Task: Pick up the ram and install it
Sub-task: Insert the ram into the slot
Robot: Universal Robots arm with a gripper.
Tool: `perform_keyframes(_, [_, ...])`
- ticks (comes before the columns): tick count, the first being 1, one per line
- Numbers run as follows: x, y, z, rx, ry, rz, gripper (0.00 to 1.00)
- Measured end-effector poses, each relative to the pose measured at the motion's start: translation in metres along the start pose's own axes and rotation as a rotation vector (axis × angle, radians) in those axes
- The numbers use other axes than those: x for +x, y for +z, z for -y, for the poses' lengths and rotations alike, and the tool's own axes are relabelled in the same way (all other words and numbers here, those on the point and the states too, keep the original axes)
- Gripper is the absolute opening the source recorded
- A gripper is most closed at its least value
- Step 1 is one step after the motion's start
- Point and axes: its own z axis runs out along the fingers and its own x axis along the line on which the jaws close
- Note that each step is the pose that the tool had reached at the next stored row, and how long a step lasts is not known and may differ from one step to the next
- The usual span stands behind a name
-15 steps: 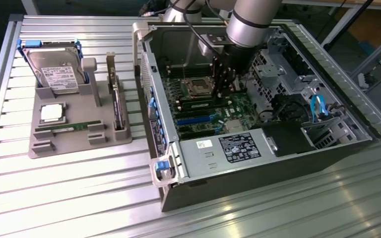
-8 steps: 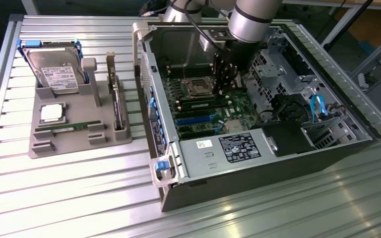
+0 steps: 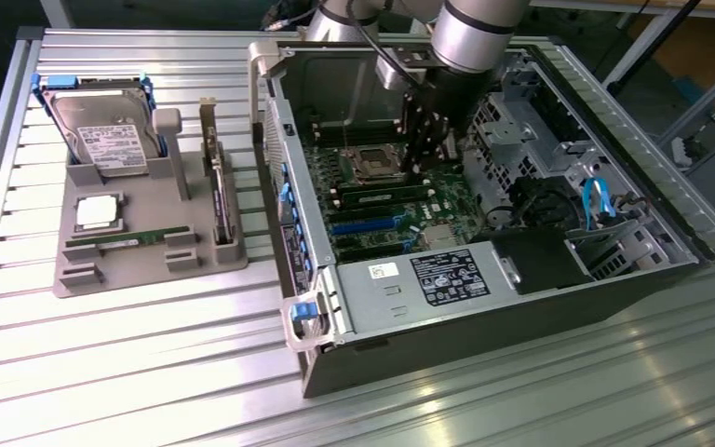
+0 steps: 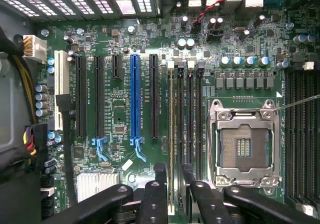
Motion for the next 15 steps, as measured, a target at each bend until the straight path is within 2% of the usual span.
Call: perform_keyframes(15, [0.002, -0.0296, -0.0015, 0.0001, 0.000, 0.0001, 0.25])
